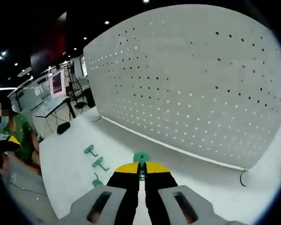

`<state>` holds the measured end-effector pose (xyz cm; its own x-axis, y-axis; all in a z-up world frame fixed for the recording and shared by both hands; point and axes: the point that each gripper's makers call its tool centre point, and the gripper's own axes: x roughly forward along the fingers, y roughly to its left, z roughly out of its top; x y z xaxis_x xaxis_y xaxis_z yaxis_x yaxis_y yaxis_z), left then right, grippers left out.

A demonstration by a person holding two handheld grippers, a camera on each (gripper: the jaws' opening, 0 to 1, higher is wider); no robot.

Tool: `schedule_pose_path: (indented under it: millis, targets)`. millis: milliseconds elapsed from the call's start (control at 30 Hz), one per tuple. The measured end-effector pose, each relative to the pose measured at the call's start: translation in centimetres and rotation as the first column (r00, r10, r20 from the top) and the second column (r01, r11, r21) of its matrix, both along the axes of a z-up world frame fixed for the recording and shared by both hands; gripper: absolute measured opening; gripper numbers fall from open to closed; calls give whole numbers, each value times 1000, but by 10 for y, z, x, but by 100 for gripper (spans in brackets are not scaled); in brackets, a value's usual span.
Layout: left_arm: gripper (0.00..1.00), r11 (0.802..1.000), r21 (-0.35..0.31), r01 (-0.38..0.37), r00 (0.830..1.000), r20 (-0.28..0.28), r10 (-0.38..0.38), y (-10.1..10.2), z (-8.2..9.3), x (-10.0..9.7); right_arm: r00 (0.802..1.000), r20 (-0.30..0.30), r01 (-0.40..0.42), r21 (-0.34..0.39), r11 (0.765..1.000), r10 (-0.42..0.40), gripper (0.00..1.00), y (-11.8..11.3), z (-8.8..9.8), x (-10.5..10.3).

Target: Insert the hook assembly into the mounting plate slot until the hook locks in place.

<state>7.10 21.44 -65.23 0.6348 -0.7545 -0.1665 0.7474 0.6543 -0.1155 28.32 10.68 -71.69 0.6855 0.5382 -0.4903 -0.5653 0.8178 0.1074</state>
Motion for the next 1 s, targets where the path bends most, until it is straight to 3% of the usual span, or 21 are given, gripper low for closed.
schedule_pose_path:
  millis: [133,333,467,833,1000]
  targets:
    - [87,1000,10,-15,1000,0,15,1,0,-2,1000,28,10,17,1000,-10,1,-1,10,1]
    - [87,999,9,-33,999,2,33,4,3,-7,993,76,81,116,990,-90,1,-11,30,11]
    - [87,999,25,-34,999,6,34,5,6,-11,987,101,109,131,985,-123,1,-21,41,18]
    - [87,998,36,-50,999,6,50,5,9,-11,949,235,179,155,972,-212,1,-44,87,38]
    - [87,997,44,-62,998,5,62,6,11,-10,941,242,196,187,963,-238,1,-55,97,46]
